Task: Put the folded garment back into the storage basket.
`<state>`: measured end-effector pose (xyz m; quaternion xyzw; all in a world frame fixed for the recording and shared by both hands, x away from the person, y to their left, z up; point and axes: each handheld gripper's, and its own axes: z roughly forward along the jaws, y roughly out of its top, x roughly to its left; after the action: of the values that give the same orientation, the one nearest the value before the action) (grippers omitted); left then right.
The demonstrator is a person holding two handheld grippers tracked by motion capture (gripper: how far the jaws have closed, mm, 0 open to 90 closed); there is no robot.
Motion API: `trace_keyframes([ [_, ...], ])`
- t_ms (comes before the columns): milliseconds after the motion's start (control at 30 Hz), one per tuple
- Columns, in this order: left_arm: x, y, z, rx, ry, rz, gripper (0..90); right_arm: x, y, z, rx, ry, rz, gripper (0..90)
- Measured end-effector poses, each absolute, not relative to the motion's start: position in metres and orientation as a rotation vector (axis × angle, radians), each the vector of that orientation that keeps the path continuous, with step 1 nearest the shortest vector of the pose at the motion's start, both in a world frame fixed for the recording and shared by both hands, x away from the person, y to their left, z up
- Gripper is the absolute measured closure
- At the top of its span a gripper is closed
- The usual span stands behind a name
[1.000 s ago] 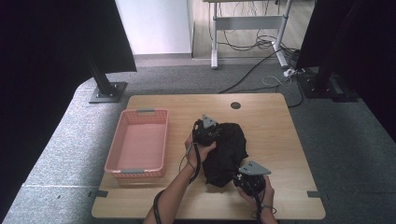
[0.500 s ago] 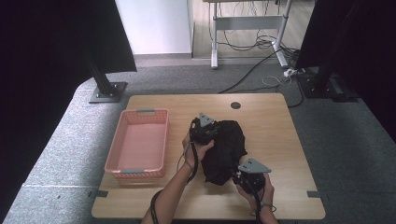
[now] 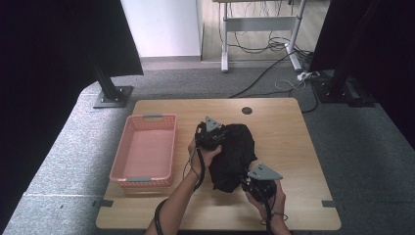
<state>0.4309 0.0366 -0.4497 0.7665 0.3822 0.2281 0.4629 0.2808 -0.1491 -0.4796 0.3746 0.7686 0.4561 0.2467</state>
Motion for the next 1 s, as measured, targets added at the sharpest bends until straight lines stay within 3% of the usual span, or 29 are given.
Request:
trace_keyframes([
  [1000,0.429,0.058,-0.427,1.868,0.948,0.594,76.1,0.288,-0.131,-0.458,0.989,2.08,1.292,70.9],
])
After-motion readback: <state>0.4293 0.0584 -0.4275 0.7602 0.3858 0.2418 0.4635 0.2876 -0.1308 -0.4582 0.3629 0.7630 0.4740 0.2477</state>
